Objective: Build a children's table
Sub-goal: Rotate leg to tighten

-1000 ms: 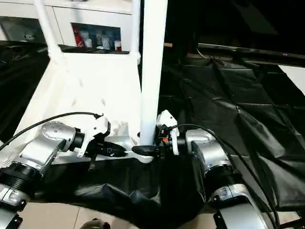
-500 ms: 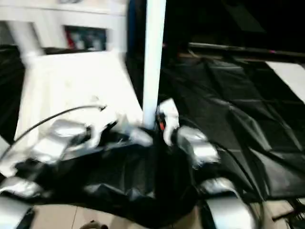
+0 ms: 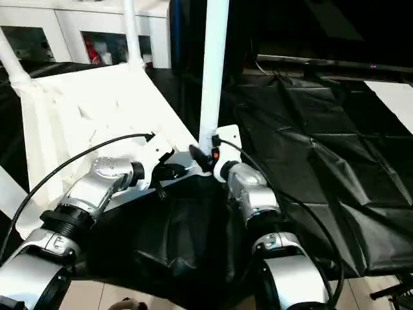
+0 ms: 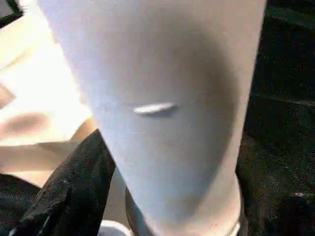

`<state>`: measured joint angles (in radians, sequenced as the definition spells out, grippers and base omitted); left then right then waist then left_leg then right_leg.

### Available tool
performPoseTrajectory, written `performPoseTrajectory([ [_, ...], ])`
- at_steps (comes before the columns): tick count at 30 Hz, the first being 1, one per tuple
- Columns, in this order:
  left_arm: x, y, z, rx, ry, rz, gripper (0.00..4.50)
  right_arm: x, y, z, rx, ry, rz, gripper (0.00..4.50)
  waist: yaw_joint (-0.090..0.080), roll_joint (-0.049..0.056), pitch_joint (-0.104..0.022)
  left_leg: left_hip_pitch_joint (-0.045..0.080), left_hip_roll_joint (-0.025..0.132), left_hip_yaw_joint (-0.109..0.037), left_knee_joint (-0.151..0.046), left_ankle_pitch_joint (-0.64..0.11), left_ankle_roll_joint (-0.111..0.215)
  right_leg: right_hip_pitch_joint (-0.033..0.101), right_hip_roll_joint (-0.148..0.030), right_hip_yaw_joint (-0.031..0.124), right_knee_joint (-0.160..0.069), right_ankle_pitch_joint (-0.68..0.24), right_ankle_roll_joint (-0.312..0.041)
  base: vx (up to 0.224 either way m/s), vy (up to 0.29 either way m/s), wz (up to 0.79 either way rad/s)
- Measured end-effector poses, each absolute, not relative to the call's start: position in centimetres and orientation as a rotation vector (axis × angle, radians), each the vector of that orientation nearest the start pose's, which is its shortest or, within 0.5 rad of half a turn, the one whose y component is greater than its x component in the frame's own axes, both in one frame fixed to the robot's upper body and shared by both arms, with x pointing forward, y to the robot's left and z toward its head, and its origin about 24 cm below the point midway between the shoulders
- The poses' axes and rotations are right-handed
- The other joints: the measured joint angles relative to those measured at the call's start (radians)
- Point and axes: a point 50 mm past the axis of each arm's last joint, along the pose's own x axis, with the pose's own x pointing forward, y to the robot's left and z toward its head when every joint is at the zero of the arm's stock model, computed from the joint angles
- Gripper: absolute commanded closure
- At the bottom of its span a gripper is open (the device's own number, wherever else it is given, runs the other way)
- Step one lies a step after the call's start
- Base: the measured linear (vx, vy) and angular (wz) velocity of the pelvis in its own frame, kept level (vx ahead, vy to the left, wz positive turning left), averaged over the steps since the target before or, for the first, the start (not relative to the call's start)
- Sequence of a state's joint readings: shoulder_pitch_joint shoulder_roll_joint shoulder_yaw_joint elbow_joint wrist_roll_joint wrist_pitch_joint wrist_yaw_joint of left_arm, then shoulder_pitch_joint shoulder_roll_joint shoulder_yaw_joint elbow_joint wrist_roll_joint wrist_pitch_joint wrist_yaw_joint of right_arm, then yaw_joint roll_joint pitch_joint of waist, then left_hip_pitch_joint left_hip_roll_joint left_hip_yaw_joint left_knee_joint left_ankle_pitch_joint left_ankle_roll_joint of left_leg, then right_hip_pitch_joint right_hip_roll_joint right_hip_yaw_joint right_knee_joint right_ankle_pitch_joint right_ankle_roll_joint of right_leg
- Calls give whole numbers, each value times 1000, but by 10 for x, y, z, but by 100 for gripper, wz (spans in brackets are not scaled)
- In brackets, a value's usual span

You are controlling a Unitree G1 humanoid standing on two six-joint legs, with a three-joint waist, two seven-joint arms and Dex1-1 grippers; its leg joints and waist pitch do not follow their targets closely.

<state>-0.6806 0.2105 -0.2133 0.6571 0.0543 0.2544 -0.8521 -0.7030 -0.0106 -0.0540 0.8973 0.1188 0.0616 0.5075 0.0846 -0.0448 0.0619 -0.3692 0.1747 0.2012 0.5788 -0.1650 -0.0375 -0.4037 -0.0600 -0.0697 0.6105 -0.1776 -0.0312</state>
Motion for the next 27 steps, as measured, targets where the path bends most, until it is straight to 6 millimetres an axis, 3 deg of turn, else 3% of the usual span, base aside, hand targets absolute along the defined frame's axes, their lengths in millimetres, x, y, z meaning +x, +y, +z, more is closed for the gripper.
performPoseTrajectory([
  [7, 335, 121, 58, 333, 420, -1119, 450, 341, -98, 41, 46, 260, 897, 59, 0, 0, 0, 0, 0, 0, -1, 0, 0, 0, 0, 0, -1, 0, 0, 0, 0, 0],
  [15, 317, 133, 58, 347, 444, -1311, 450, 321, -106, 41, -33, 289, 1198, 59, 23, 0, 0, 0, 0, 0, 2, 0, 0, 1, 0, 0, 0, 0, 0, 0, 0, 0],
  [20, 308, 139, 57, 342, 467, -1388, 450, 312, -110, 42, -48, 329, 1320, 94, 28, 0, 0, 0, 0, 0, 2, 0, 0, 2, 0, 0, 0, -1, 1, 0, 0, 0],
  [27, 304, 142, 57, 329, 489, -1425, 450, 308, -111, 41, -35, 352, 1360, 165, 30, -1, 0, 0, 0, 0, 2, 0, 0, 2, 0, 0, -1, -2, 3, 0, 0, 0],
])
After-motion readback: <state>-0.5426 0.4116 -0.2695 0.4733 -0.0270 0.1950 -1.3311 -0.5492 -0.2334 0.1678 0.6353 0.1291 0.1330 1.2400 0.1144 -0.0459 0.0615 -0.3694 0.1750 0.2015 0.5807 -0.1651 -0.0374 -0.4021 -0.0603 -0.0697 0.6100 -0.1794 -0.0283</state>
